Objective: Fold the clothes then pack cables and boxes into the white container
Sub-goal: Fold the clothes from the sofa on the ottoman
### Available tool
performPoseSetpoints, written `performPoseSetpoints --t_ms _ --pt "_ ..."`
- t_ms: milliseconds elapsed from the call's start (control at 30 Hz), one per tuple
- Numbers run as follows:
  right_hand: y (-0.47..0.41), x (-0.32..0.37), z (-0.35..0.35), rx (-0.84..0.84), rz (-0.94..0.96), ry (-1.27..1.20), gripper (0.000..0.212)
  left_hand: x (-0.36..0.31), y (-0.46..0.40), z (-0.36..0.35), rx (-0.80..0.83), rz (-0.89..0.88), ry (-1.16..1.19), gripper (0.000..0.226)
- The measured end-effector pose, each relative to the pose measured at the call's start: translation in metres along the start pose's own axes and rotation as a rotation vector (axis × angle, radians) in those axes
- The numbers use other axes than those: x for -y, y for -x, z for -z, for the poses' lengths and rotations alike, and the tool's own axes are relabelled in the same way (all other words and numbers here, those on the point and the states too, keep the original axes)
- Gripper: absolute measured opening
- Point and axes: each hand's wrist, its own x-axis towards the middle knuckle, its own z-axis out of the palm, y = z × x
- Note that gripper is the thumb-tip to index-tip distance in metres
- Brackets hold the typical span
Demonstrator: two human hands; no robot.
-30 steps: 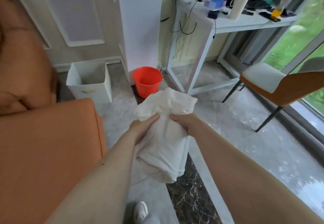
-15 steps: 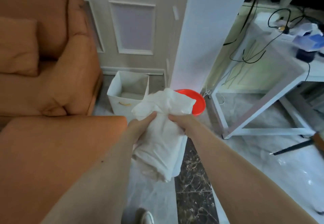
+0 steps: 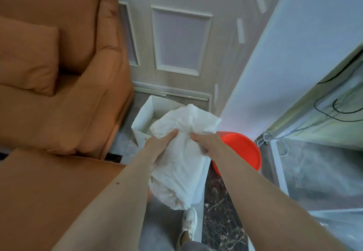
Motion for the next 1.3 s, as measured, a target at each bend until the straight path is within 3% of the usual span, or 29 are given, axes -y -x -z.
performPoseSetpoints --t_ms 333,633,800,1167,1300 --pt "-0.154 0.081 -0.036 0.062 -0.111 0.089 0.066 -0.067 -0.144 -0.007 -0.075 0.020 0.054 0.090" --pt "-0.283 0.100 -0.101 0.046 -0.173 0.117 0.068 -0.077 -0.292 0.011 -0.081 0.215 0.040 0.104" --pt "-0.339 0.108 -0.133 -0.074 -0.208 0.166 0.096 -0.080 -0.366 0.021 -0.111 0.294 0.007 0.104" --pt "-0.424 0.099 -0.167 -0.145 -0.231 0.144 0.084 -0.062 -0.469 0.021 -0.054 0.404 -0.001 0.101" --pt "-0.453 0.086 -0.169 -0.076 -0.310 0.262 0.084 -0.045 -0.499 0.021 -0.060 0.428 -0.206 0.098"
